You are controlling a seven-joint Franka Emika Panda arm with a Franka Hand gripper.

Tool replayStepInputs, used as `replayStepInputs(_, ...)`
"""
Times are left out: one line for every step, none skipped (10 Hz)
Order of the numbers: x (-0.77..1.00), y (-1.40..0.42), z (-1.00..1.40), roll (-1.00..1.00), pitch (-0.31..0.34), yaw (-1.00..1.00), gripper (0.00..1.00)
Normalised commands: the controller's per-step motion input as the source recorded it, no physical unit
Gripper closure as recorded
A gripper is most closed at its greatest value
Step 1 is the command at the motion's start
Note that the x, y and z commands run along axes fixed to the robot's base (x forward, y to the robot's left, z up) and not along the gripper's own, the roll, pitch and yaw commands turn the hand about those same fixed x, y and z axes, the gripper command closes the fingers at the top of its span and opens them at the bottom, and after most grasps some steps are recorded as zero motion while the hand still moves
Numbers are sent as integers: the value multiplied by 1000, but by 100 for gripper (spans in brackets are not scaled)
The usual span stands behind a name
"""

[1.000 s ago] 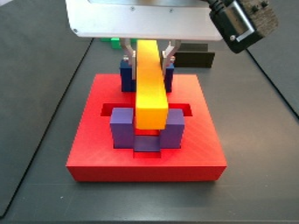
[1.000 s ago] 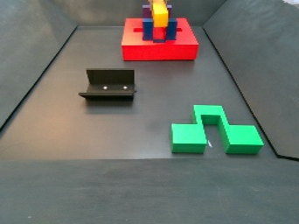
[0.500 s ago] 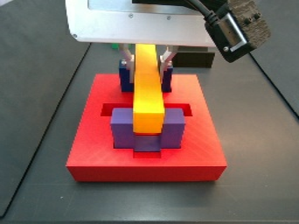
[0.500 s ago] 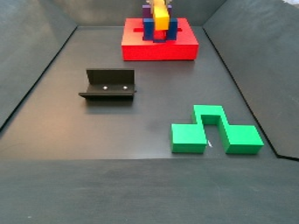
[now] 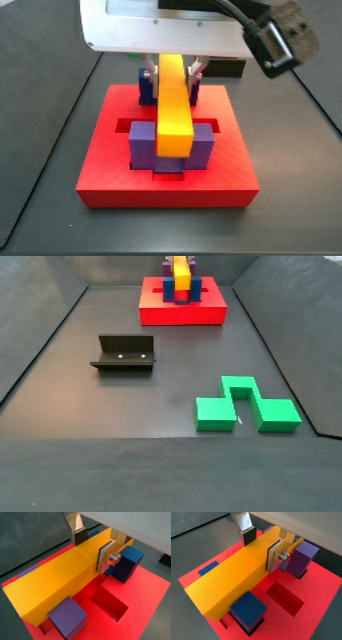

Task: Pick up the yellow object. Move up. Move to above the board. Insert the yellow object.
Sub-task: Insert the yellow object.

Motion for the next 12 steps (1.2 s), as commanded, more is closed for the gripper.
replayStepInputs(166, -129, -140, 234, 80, 0, 100)
replayStepInputs(100, -11, -209, 214, 60, 0, 100)
replayStepInputs(37, 0, -197, 183, 63, 0, 100)
replayStepInputs(0, 0, -189, 129, 44, 0, 100)
replayStepInputs(-3, 0, -183, 97, 27, 0, 100)
replayStepInputs(-54, 0, -189, 60, 4, 0, 100)
replayStepInputs(-63, 0, -183, 43, 0, 0, 100)
replayStepInputs(-20, 0, -166, 30, 0, 0, 100)
replayStepInputs(0, 0, -140, 17, 0, 0, 100)
replayStepInputs(0, 0, -129, 0, 0, 0, 100)
replayStepInputs(14, 0, -143, 0, 0, 0, 100)
replayStepInputs(14, 0, -177, 0, 0, 0, 100)
